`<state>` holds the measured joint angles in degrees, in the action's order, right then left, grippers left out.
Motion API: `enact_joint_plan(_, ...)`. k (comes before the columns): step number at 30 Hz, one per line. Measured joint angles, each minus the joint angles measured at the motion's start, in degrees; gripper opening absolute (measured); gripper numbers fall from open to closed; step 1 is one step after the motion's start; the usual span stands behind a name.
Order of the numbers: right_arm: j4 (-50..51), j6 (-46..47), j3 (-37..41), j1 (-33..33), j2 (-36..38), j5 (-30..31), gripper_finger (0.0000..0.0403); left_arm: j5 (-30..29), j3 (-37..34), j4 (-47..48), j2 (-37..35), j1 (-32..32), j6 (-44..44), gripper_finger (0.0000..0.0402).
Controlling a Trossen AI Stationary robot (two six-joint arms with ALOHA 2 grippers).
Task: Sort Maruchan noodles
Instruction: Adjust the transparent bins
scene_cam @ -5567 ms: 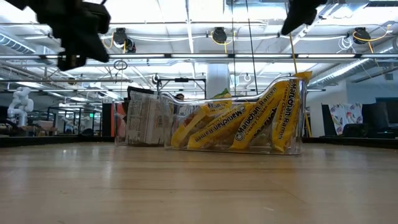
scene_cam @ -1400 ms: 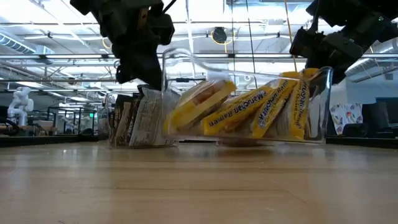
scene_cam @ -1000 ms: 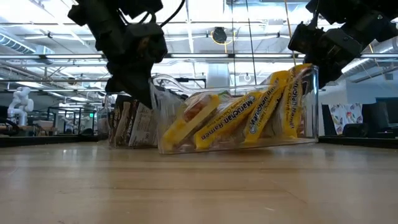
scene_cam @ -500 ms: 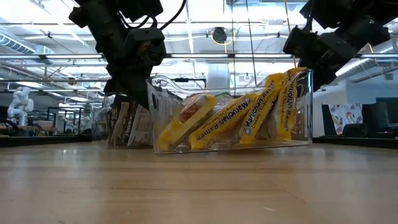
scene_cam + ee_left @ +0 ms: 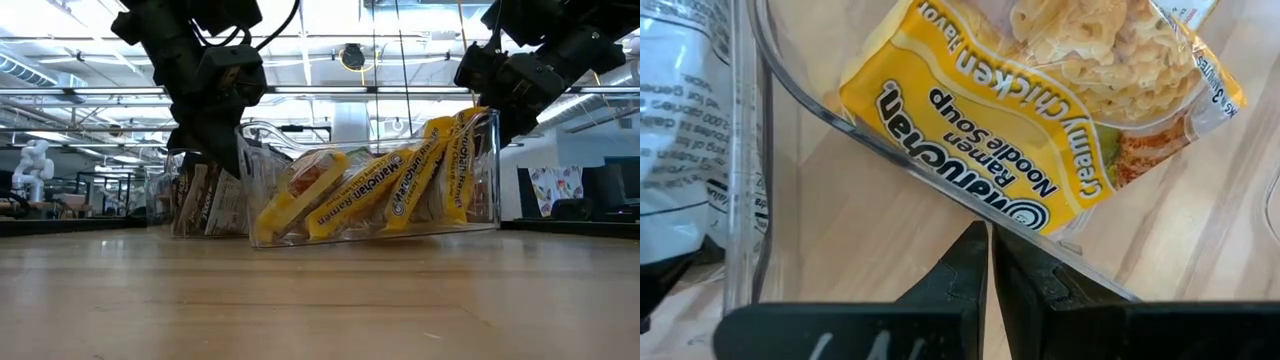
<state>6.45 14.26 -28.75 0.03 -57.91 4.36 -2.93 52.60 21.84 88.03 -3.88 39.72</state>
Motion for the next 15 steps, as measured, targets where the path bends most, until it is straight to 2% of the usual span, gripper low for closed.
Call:
enact_joint_plan(6,0.0,0.0,0.0,0.0,0.3,0.0,0.0053,0.9,0.2,0.8,0.0,0.1,-0.1,0.0026)
enact_joint_plan(15,3.2,-0.4,0.0,0.0,3.9,0.0,0.0045,0.8,0.4,1.8,-1.7,0.0,-0.2,0.0026)
